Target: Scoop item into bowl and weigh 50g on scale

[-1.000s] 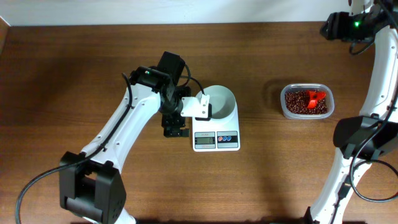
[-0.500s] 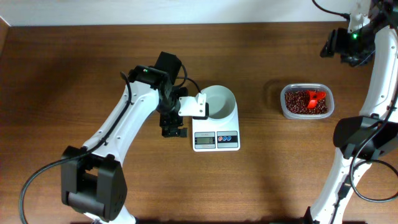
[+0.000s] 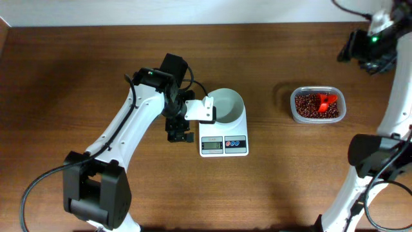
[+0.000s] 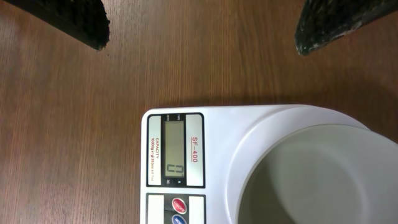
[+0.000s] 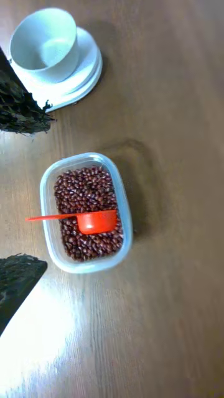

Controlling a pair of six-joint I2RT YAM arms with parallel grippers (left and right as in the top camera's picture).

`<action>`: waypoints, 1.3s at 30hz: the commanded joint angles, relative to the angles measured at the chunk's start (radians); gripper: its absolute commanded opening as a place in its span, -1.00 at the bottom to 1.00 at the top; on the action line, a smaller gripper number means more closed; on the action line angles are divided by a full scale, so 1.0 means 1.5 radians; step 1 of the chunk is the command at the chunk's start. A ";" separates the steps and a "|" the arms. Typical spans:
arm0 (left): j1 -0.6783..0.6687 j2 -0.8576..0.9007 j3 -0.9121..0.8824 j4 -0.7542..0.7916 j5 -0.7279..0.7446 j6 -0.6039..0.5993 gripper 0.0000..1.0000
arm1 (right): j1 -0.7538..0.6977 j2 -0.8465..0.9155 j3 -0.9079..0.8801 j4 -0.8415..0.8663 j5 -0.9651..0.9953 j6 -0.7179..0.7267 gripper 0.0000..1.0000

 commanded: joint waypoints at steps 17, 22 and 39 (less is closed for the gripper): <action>0.002 0.006 -0.006 -0.003 0.012 0.008 0.97 | 0.038 -0.010 -0.289 0.024 0.014 -0.011 0.32; 0.002 0.006 -0.006 -0.002 0.012 0.008 0.97 | 0.045 -0.010 -0.295 0.049 0.098 -0.011 0.07; 0.002 0.006 -0.006 -0.003 0.012 0.008 0.97 | 0.044 -0.012 -0.321 0.092 0.117 -0.014 -0.35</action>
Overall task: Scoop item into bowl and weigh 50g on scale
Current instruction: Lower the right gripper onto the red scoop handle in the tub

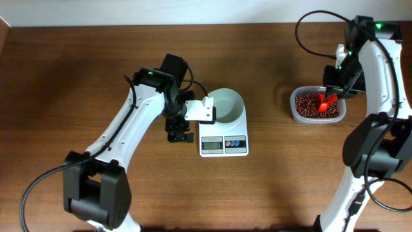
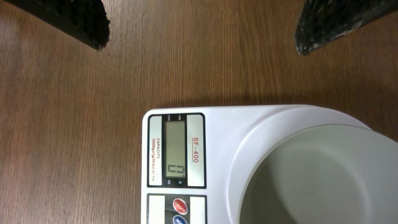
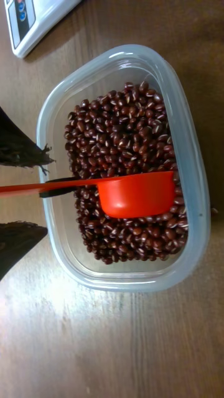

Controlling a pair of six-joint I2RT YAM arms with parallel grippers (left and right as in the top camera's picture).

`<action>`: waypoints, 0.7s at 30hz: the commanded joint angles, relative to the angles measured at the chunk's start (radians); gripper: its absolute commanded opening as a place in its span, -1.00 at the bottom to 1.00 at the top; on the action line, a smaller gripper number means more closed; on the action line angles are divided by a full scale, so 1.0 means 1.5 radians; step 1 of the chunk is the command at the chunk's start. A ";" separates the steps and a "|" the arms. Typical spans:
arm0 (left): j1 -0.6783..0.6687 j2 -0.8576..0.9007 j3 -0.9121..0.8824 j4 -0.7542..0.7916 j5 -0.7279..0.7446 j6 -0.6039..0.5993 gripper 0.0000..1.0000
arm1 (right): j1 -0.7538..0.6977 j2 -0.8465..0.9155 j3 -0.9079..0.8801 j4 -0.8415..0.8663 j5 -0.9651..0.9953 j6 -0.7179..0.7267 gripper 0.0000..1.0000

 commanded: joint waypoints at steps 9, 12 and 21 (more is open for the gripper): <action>0.002 0.006 -0.005 -0.003 0.012 0.008 0.97 | 0.003 -0.084 0.001 -0.034 0.056 -0.009 -0.10; 0.002 0.006 -0.005 -0.003 0.012 0.008 0.97 | 0.004 -0.084 -0.060 0.007 0.055 -0.010 -0.10; 0.002 0.006 -0.005 -0.003 0.012 0.008 0.97 | 0.004 -0.084 -0.148 0.114 -0.002 -0.025 -0.46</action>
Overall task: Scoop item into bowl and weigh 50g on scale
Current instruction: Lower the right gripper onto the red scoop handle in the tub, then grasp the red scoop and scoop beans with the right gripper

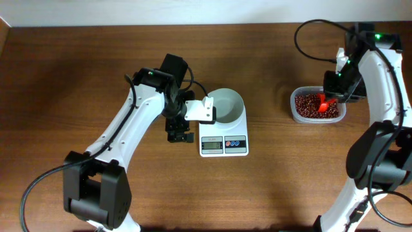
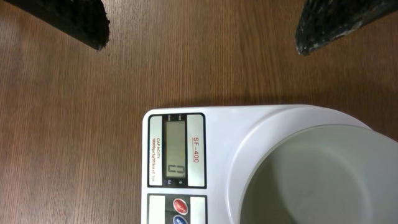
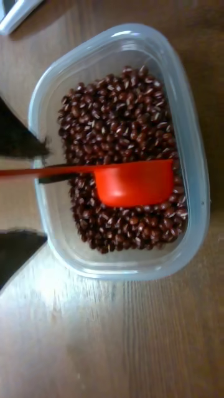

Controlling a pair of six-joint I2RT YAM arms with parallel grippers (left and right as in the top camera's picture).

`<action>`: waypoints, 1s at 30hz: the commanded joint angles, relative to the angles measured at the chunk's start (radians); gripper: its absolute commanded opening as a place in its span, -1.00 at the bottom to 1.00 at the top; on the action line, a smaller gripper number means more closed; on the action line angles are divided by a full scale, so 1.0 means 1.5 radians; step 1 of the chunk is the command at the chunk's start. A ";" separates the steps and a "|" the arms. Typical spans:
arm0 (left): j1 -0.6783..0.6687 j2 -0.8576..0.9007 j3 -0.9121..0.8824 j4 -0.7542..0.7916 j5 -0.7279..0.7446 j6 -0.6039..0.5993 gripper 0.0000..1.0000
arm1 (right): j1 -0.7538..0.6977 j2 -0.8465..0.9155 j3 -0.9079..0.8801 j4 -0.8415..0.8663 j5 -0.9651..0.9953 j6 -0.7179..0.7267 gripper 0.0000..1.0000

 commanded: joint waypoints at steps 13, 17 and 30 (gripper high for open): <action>0.002 0.005 -0.005 -0.002 0.012 0.008 0.97 | 0.003 -0.006 -0.060 0.045 -0.028 -0.005 -0.80; 0.002 0.005 -0.005 -0.002 0.012 0.008 0.97 | 0.003 -0.002 -0.060 0.051 -0.029 0.017 -0.90; 0.002 0.005 -0.005 -0.002 0.012 0.008 0.97 | 0.003 0.019 -0.060 0.122 -0.091 -0.133 -0.71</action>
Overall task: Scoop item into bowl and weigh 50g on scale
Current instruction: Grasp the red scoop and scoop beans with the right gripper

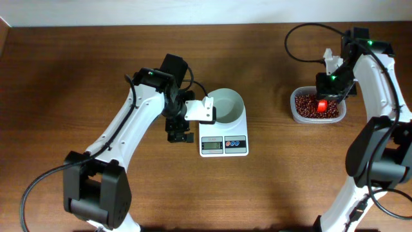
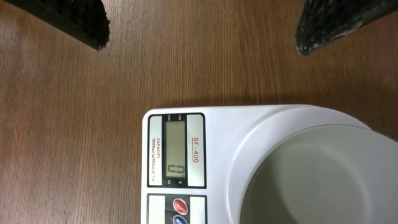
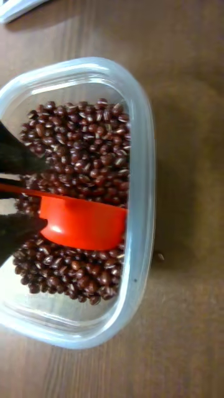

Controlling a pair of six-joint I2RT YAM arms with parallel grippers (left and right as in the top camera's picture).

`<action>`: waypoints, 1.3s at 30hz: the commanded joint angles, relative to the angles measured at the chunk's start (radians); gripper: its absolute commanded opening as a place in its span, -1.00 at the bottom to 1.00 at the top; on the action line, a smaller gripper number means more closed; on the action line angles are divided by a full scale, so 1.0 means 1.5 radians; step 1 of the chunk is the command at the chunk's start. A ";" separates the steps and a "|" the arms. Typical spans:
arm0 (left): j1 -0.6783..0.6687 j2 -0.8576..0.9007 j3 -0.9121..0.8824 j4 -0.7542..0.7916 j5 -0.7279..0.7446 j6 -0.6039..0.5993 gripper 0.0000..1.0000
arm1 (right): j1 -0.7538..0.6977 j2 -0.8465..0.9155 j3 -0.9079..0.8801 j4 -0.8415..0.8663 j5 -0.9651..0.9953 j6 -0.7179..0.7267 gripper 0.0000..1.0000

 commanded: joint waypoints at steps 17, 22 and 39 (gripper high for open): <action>0.002 0.005 -0.005 -0.002 0.012 0.008 0.97 | -0.060 0.015 -0.047 0.042 -0.140 0.010 -0.85; 0.002 0.005 -0.005 -0.002 0.012 0.008 0.97 | -0.077 0.015 -0.074 0.056 -0.239 0.009 -0.84; 0.002 0.005 -0.005 -0.002 0.012 0.008 0.97 | -0.219 0.015 -0.078 0.018 -0.485 -0.014 -0.85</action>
